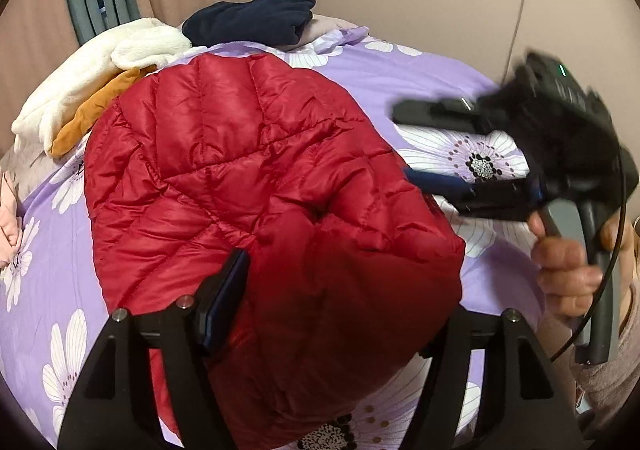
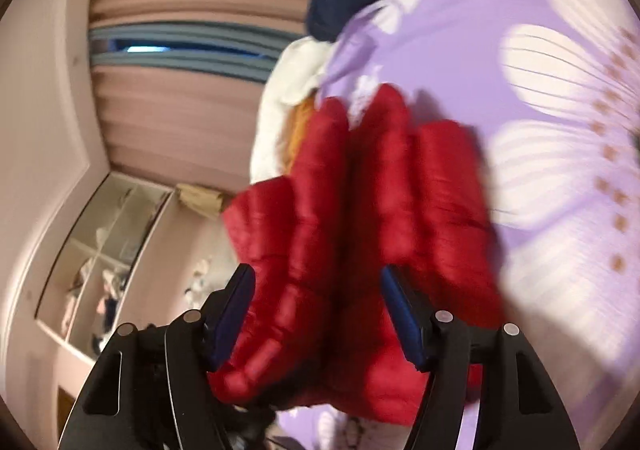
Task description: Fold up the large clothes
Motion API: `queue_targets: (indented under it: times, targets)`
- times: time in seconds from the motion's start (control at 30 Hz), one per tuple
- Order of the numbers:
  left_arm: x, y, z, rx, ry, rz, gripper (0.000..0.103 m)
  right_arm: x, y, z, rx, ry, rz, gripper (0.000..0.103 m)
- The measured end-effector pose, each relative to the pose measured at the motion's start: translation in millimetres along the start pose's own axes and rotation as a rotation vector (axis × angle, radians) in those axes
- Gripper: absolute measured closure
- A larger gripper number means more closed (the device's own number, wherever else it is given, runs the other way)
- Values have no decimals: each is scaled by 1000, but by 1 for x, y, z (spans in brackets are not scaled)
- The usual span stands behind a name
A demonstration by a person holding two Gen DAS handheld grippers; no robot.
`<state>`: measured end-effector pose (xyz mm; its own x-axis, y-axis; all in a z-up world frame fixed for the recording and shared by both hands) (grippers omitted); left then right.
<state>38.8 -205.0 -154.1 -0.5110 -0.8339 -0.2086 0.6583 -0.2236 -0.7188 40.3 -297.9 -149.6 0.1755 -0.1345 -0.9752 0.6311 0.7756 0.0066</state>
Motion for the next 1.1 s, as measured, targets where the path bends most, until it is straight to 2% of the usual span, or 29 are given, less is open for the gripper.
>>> queue_targets:
  times: [0.1, 0.2, 0.33, 0.43, 0.5, 0.57, 0.67, 0.73, 0.8, 0.87, 0.97, 1.1]
  targets:
    - [0, 1, 0, -1, 8, -3, 34, -19, 22, 2, -55, -60, -5, 37]
    - [-1, 1, -1, -5, -1, -11, 34, -27, 42, 10, -101, -141, -83, 38]
    - [2, 0, -1, -7, -3, -29, 29, -22, 54, 12, -139, -234, -195, 72]
    - [3, -5, -1, -7, -13, -49, 29, -26, 47, 8, -124, -332, -254, 83]
    - [0, -14, 0, -4, -41, -93, 29, -28, 40, 10, -93, -363, -256, 86]
    - [-4, -32, 2, 0, -85, -175, 29, -26, 34, 15, -55, -363, -249, 87]
    - [-13, -62, 6, 27, -139, -294, 29, -10, 23, 21, -21, -321, -258, 87]
    - [-23, -77, 12, 58, -164, -323, 29, 6, 15, 22, -2, -273, -260, 87]
    - [-34, -82, 18, 79, -191, -318, 28, 16, 9, 21, 9, -234, -261, 87]
    - [-48, -77, 26, 91, -212, -256, 29, 26, 2, 21, 21, -209, -275, 87]
    - [-64, -54, 39, 65, -283, -220, 30, 35, -2, 19, 32, -191, -287, 87]
    - [-75, -18, 60, 26, -340, -184, 44, 37, -2, 17, 27, -200, -298, 87]
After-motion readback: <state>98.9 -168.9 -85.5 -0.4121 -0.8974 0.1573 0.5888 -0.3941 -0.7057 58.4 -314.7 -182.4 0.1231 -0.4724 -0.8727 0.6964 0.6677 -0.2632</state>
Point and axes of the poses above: each gripper's, at about its wrist camera, not at the fingertips, and y roughly the way its jaws point, x to its right, z to its top, the point moved 8 cm from there along y, roughly the way its jaws point, and after that the axes turned 10 degrees about z, right-handed, at the moved point
